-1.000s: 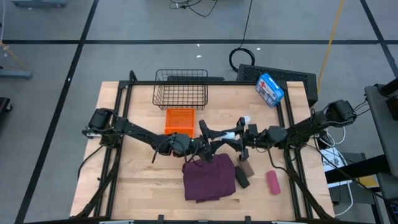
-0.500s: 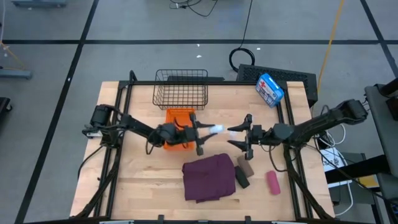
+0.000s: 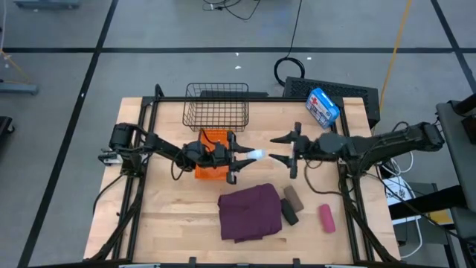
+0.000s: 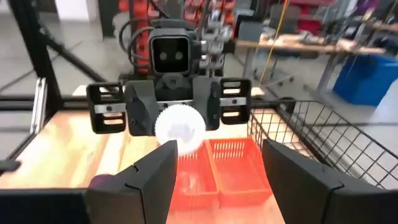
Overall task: Pick & place medical supplies in basket/bin
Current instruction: Put the bottom white pill bottle into the top orange bin
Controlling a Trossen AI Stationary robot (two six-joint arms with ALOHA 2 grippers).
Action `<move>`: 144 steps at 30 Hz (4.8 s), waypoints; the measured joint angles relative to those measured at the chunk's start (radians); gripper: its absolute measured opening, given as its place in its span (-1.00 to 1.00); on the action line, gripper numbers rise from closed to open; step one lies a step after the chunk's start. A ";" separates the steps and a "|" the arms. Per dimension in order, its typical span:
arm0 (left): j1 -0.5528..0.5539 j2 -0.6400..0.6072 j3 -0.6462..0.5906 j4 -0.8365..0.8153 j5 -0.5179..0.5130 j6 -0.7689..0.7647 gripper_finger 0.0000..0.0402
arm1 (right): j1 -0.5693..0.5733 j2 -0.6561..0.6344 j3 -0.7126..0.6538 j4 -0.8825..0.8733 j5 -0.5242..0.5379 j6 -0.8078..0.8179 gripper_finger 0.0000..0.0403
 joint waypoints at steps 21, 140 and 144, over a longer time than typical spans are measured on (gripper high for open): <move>-0.009 -0.023 0.031 0.129 0.131 -0.052 -0.30 | -0.014 0.213 0.070 0.186 -0.153 -0.040 0.07; -0.017 -0.103 0.706 -1.551 -0.399 -0.458 0.37 | 0.096 0.243 0.070 0.113 0.364 -0.742 -0.33; -0.011 -0.101 0.706 -1.543 -0.398 -0.462 0.37 | 0.097 0.244 0.070 0.138 0.367 -0.758 -0.33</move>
